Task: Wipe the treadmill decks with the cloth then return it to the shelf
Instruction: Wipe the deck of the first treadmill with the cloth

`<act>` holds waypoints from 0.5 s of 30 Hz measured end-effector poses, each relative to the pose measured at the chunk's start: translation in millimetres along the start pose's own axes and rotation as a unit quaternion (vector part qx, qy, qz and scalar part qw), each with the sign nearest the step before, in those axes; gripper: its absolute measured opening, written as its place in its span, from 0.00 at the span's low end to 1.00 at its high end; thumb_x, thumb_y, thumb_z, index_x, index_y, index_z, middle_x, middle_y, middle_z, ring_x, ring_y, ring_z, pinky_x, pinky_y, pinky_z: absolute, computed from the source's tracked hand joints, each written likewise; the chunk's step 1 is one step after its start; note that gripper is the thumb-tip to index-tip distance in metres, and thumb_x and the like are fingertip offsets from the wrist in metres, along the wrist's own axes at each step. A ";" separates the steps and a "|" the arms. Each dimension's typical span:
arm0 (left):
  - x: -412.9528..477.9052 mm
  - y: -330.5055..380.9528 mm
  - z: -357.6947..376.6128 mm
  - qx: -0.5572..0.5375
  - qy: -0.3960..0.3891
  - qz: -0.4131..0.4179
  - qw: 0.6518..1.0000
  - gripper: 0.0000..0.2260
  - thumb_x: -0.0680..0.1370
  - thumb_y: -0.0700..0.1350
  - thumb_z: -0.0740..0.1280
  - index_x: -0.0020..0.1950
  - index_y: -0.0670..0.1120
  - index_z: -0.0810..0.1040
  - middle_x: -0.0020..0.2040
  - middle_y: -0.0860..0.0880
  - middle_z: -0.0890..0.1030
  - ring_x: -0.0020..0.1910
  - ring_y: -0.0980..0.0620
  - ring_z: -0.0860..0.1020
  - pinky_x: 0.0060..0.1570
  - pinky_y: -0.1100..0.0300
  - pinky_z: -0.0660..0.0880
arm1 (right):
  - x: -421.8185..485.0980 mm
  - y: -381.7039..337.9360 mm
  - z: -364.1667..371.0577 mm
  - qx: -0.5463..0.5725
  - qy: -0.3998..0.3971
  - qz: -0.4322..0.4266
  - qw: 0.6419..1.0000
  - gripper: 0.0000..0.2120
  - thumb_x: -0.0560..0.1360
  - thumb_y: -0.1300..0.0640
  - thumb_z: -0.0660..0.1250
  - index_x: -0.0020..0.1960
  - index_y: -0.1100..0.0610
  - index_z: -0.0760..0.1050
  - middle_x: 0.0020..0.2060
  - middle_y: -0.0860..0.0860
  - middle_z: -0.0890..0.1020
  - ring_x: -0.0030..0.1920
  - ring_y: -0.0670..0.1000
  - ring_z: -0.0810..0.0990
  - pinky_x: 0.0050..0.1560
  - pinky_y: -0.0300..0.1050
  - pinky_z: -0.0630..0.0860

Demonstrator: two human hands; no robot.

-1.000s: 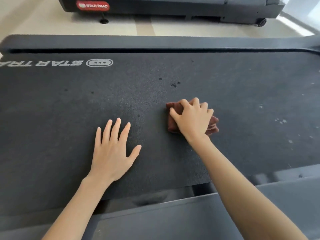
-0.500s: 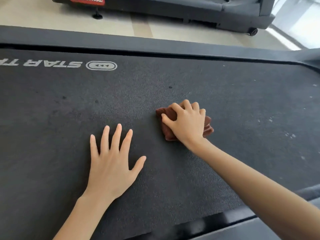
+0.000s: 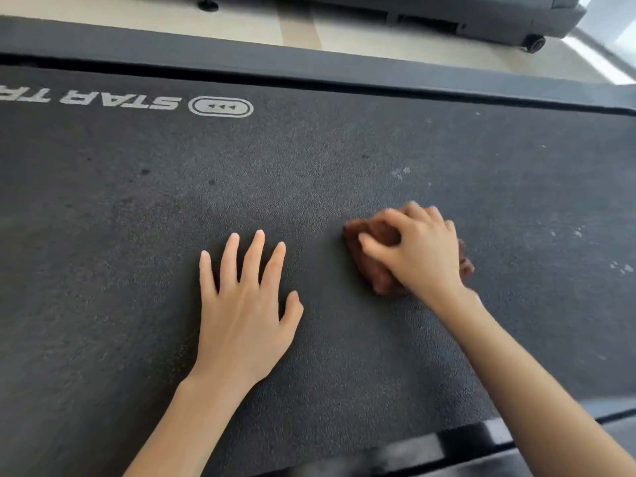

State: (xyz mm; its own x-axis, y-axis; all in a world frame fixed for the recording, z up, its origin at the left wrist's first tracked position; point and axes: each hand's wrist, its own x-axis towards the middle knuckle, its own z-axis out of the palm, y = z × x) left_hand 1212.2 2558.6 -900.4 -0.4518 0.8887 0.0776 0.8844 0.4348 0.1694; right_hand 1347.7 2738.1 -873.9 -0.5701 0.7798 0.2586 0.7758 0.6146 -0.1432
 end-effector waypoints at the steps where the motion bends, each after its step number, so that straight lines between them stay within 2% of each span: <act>1: -0.5 0.3 0.0 0.001 -0.002 -0.001 1.000 0.29 0.73 0.56 0.49 0.71 0.44 0.67 0.72 0.41 0.66 0.72 0.37 0.61 0.68 0.34 0.56 | 14.9 -4.3 4.6 -0.019 -0.003 0.024 1.000 0.18 0.71 0.36 0.62 0.52 0.47 0.78 0.48 0.52 0.77 0.53 0.60 0.73 0.51 0.53 0.67; 4: -1.8 -0.4 -1.2 0.003 -0.009 -0.002 1.000 0.30 0.73 0.56 0.48 0.71 0.44 0.67 0.72 0.41 0.65 0.72 0.37 0.60 0.68 0.34 0.56 | 30.5 -29.9 17.3 -0.044 -0.002 0.033 0.998 0.19 0.73 0.37 0.60 0.56 0.47 0.76 0.54 0.53 0.76 0.56 0.60 0.71 0.53 0.54 0.65; 8: -2.0 -3.0 -0.3 0.002 -0.010 0.003 1.000 0.28 0.75 0.55 0.53 0.72 0.45 0.66 0.73 0.41 0.64 0.72 0.38 0.59 0.68 0.34 0.56 | -10.3 -48.0 13.3 -0.019 0.038 -0.036 0.998 0.17 0.73 0.38 0.62 0.52 0.48 0.77 0.48 0.52 0.77 0.49 0.58 0.72 0.46 0.52 0.65; 10: -2.0 -5.1 1.3 -0.001 -0.005 0.010 1.000 0.26 0.77 0.55 0.55 0.72 0.45 0.65 0.73 0.41 0.64 0.73 0.38 0.58 0.68 0.34 0.56 | -39.5 -40.5 3.5 0.014 0.049 -0.079 0.996 0.16 0.72 0.38 0.62 0.49 0.48 0.79 0.44 0.51 0.77 0.45 0.56 0.72 0.43 0.50 0.65; 12: -3.8 -6.3 1.0 0.000 -0.004 0.015 1.000 0.28 0.76 0.57 0.51 0.73 0.45 0.64 0.73 0.41 0.64 0.73 0.38 0.58 0.68 0.35 0.55 | -66.9 -23.4 -6.5 0.039 0.026 -0.115 0.992 0.16 0.71 0.37 0.60 0.48 0.46 0.79 0.43 0.48 0.77 0.44 0.55 0.73 0.42 0.49 0.67; 15: -5.4 -5.8 -0.1 -0.003 -0.001 0.016 1.000 0.31 0.74 0.59 0.46 0.73 0.46 0.63 0.74 0.42 0.63 0.73 0.39 0.57 0.69 0.37 0.53 | -83.6 24.1 -20.8 0.032 0.025 -0.071 0.997 0.16 0.70 0.38 0.62 0.47 0.46 0.80 0.42 0.48 0.77 0.44 0.56 0.74 0.43 0.50 0.70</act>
State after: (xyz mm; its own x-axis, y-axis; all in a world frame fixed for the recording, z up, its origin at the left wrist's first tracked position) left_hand 1209.5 2551.3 -901.7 -0.4234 0.9023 0.0809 0.8975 0.4057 0.1727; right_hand 1419.8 2685.3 -879.1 -0.6570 0.6792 0.3273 0.6691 0.7253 -0.1622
